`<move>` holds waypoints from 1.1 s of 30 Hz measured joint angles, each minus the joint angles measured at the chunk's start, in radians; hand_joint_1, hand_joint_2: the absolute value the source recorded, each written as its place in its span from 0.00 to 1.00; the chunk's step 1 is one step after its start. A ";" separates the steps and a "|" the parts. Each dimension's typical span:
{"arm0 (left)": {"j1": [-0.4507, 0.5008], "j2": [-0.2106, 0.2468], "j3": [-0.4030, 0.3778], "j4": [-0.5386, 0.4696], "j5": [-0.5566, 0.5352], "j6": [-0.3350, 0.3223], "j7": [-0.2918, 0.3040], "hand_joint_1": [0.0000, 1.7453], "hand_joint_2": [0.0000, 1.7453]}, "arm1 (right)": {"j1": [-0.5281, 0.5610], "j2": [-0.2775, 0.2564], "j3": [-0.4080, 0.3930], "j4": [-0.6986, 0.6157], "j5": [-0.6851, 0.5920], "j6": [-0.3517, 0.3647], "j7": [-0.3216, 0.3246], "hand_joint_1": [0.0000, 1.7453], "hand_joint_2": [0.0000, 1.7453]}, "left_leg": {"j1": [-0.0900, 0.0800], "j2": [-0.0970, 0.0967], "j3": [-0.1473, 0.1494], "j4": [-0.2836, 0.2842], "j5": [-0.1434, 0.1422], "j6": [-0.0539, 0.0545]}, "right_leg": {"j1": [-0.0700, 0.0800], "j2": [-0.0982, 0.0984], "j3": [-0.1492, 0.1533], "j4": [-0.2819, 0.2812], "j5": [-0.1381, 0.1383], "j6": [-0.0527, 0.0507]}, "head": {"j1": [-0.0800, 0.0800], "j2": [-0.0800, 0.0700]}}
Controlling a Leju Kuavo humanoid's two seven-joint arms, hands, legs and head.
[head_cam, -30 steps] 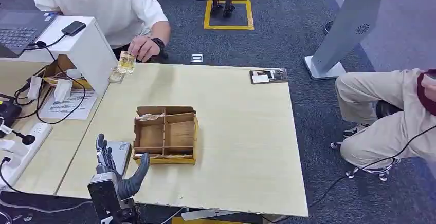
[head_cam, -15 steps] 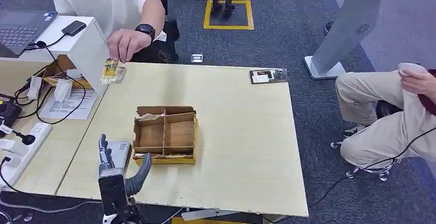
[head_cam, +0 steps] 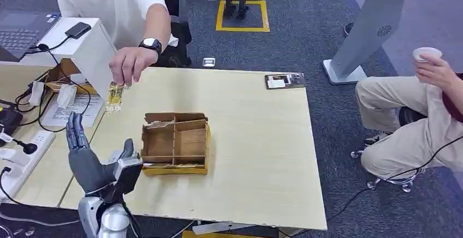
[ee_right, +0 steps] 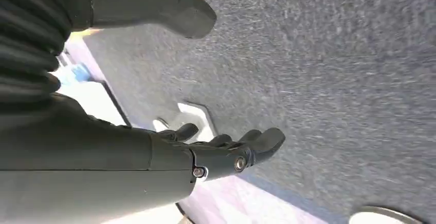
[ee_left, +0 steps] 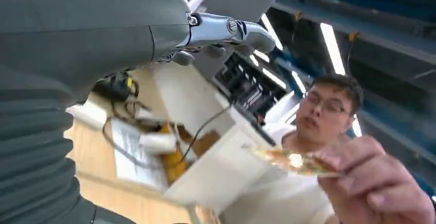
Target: Pass the card to the sensor for recognition and then transmit it.
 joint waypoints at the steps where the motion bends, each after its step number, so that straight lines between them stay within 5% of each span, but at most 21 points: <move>1: -0.018 0.000 0.016 0.003 -0.025 0.000 0.000 0.00 1.00 | -0.002 0.002 0.001 0.000 0.010 0.000 0.001 0.00 1.00 | 0.000 0.000 0.000 0.000 0.000 0.000 | 0.000 0.000 0.000 0.000 0.000 0.000 | 0.000 0.000; 18: -0.114 -0.011 0.095 0.016 -0.190 0.000 0.045 0.00 1.00 | -0.009 0.021 0.012 0.000 0.051 0.000 0.008 0.00 1.00 | 0.000 0.000 0.000 0.000 0.000 0.000 | 0.000 0.000 0.000 0.000 0.000 0.000 | 0.000 0.000; 19: -0.118 -0.013 0.095 0.016 -0.193 0.000 0.045 0.61 1.00 | -0.009 0.021 0.013 0.000 0.052 0.000 0.008 0.00 1.00 | 0.000 0.000 0.000 0.000 0.000 0.000 | 0.000 0.000 0.000 0.000 0.000 0.000 | 0.000 0.000; 20: -0.121 -0.013 0.095 0.016 -0.194 0.000 0.047 1.00 1.00 | -0.009 0.021 0.013 0.000 0.053 0.000 0.009 0.00 1.00 | 0.000 0.000 0.000 0.000 0.000 0.000 | 0.000 0.000 0.000 0.000 0.000 0.000 | 0.000 0.000; 33: -0.129 -0.016 0.089 0.024 -0.131 0.000 0.034 1.00 1.00 | -0.014 0.027 0.020 0.000 0.058 0.000 0.036 0.00 1.00 | 0.000 0.000 0.000 0.000 0.000 0.000 | 0.000 0.001 -0.001 0.000 0.000 0.000 | 0.000 0.000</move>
